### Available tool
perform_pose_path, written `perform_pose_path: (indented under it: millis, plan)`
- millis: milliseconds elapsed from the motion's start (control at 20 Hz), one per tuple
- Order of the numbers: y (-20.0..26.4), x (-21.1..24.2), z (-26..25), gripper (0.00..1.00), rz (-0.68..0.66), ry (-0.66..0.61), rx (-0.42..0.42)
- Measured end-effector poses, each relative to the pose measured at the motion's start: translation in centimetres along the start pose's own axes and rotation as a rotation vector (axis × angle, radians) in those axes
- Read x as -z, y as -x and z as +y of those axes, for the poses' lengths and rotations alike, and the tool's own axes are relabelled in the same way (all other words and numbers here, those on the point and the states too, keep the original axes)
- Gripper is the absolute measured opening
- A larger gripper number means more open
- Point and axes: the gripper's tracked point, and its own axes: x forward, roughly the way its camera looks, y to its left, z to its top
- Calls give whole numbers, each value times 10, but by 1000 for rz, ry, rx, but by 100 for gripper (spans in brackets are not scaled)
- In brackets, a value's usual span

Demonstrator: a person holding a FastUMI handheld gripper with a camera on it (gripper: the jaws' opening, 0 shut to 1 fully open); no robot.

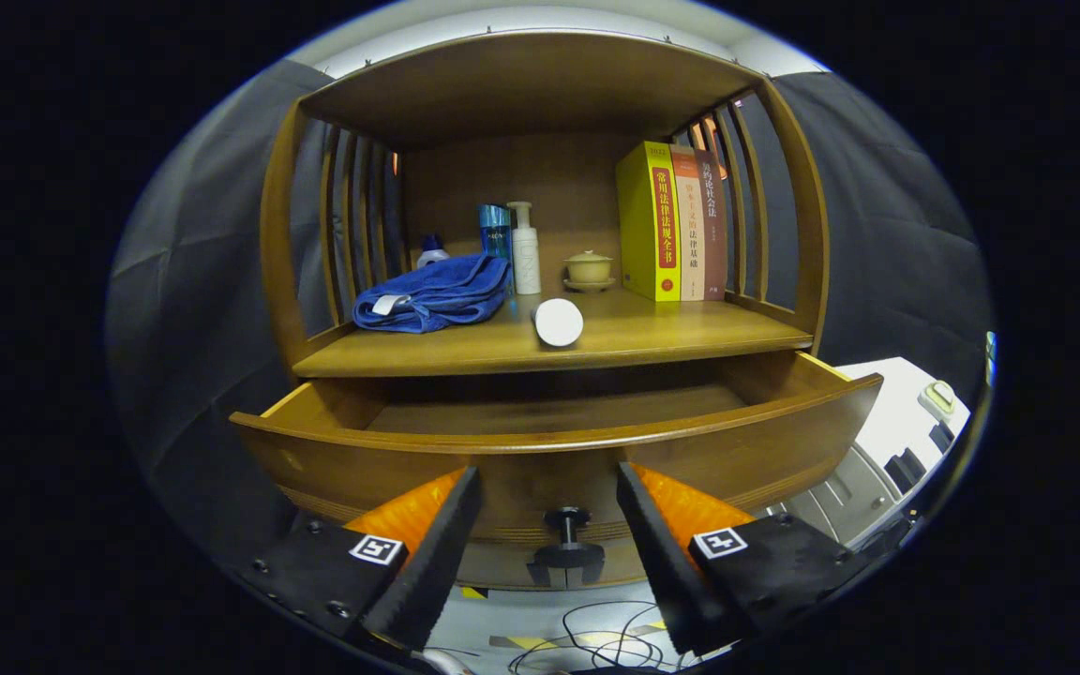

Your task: Pull open the drawer, take out the items inside it, and place them on the countertop above the cabinet.

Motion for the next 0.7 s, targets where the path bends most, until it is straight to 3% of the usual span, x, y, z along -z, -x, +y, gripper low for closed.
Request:
perform_pose_path:
  millis: [700]
  plan:
    - [-68, -22, -3, 97, -40, 16, -7]
